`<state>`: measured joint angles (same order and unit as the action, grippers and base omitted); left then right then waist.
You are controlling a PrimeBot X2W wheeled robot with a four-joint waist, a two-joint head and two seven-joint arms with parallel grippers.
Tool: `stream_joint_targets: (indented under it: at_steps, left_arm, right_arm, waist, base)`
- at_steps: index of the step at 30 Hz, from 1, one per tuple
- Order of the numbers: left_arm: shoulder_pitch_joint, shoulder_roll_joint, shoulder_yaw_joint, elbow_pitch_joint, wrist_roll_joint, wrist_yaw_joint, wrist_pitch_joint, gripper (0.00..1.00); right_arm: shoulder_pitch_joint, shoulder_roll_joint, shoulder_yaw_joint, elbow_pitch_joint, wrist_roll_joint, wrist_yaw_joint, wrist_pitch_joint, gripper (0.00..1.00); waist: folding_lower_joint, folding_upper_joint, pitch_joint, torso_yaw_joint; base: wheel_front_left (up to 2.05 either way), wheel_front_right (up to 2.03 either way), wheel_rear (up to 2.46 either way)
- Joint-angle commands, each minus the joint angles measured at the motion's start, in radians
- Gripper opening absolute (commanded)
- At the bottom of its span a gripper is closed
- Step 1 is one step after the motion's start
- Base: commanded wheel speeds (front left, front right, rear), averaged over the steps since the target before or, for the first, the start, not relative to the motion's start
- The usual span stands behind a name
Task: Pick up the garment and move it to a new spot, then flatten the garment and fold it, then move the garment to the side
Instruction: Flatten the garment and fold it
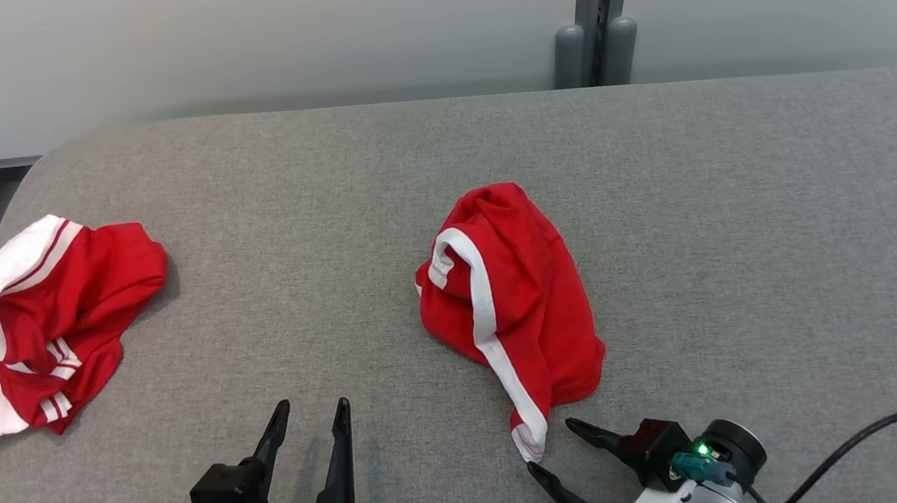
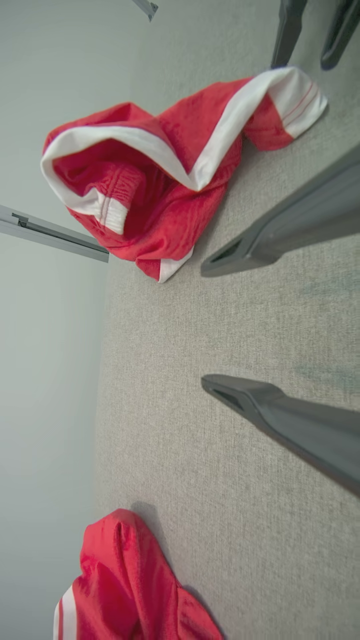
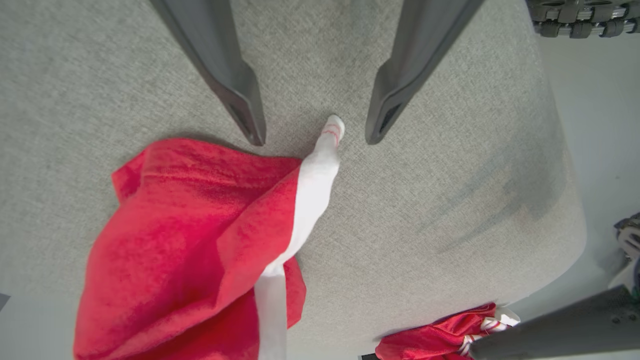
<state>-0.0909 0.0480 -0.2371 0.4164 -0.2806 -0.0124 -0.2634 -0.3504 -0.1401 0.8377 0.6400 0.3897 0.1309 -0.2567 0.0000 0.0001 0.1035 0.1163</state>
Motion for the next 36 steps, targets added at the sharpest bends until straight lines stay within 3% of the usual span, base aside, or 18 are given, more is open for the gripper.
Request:
stream_joint_targets:
  at_steps: [1, 5, 6, 9, 10, 13, 19, 28, 29, 30, 31, 36]
  left_arm:
    - [-0.015, 0.004, 0.001, 0.0, -0.004, -0.001, -0.002, 1.0]
    - [-0.02, 0.005, -0.001, -0.003, -0.006, -0.002, -0.002, 1.0]
    - [-0.02, 0.005, -0.001, -0.003, -0.006, -0.002, -0.002, 1.0]
    - [-0.024, 0.004, -0.005, -0.006, -0.008, -0.001, -0.002, 1.0]
    - [-0.023, 0.005, -0.005, -0.007, -0.008, 0.0, -0.002, 1.0]
    - [-0.021, 0.004, 0.0, -0.009, -0.006, 0.003, -0.002, 1.0]
    - [-0.014, 0.005, 0.01, -0.011, 0.005, -0.001, -0.002, 1.0]
    - [-0.031, 0.005, -0.006, -0.016, 0.011, -0.004, -0.002, 1.0]
    - [-0.033, 0.005, -0.005, -0.016, 0.013, -0.006, -0.002, 1.0]
    - [-0.035, 0.005, -0.006, -0.015, 0.016, -0.008, -0.002, 1.0]
    - [-0.037, 0.005, -0.007, -0.014, 0.018, -0.01, -0.002, 1.0]
    - [-0.043, 0.005, -0.007, -0.014, 0.026, -0.014, -0.002, 1.0]
  right_arm:
    - [-0.022, 0.0, 0.008, 0.023, 0.014, 0.0, -0.003, 1.0]
    - [-0.048, 0.014, 0.016, 0.064, 0.026, 0.0, -0.005, 1.0]
    - [-0.054, 0.019, 0.021, 0.079, 0.027, 0.0, -0.006, 0.96]
    - [-0.073, 0.025, 0.031, 0.119, 0.034, 0.0, -0.007, 0.11]
    - [-0.079, 0.025, 0.031, 0.132, 0.037, 0.0, -0.007, 0.0]
    - [-0.095, 0.007, 0.005, 0.157, 0.045, 0.0, -0.009, 0.0]
    - [-0.083, -0.073, -0.159, 0.108, 0.021, 0.0, -0.009, 0.0]
    - [-0.049, -0.181, -0.373, 0.118, -0.097, 0.0, -0.009, 0.0]
    - [-0.044, -0.179, -0.394, 0.133, -0.111, 0.0, -0.01, 0.21]
    - [-0.043, -0.174, -0.417, 0.151, -0.121, 0.0, -0.01, 0.64]
    - [-0.048, -0.167, -0.445, 0.158, -0.129, 0.0, -0.01, 1.0]
    - [-0.022, -0.124, -0.586, 0.097, -0.197, 0.0, -0.01, 1.0]
  waist:
    - [0.0, -0.0001, 0.008, 0.013]
    - [0.0, -0.0001, 0.02, 0.027]
    - [0.0, -0.0001, 0.022, 0.032]
    - [0.0, -0.0001, 0.031, 0.042]
    - [0.0, -0.0001, 0.033, 0.044]
    - [0.0, -0.0001, 0.036, 0.043]
    - [0.0, -0.0001, 0.028, 0.006]
    - [0.0, -0.0001, 0.034, -0.047]
    - [0.0, -0.0001, 0.035, -0.049]
    - [0.0, -0.0001, 0.036, -0.05]
    - [0.0, -0.0001, 0.037, -0.051]
    - [0.0, -0.0001, 0.04, -0.062]
  base:
    - [0.0, 0.0, 0.0]
    - [0.0, 0.0, 0.0]
    - [0.0, 0.0, 0.0]
    - [0.0, 0.0, 0.0]
    - [0.0, 0.0, 0.0]
    - [0.0, 0.0, 0.0]
    - [0.0, 0.0, 0.0]
    - [0.0, 0.0, 0.0]
    - [0.0, 0.0, 0.0]
    - [0.0, 0.0, 0.0]
    - [0.0, 0.0, 0.0]
    - [0.0, 0.0, 0.0]
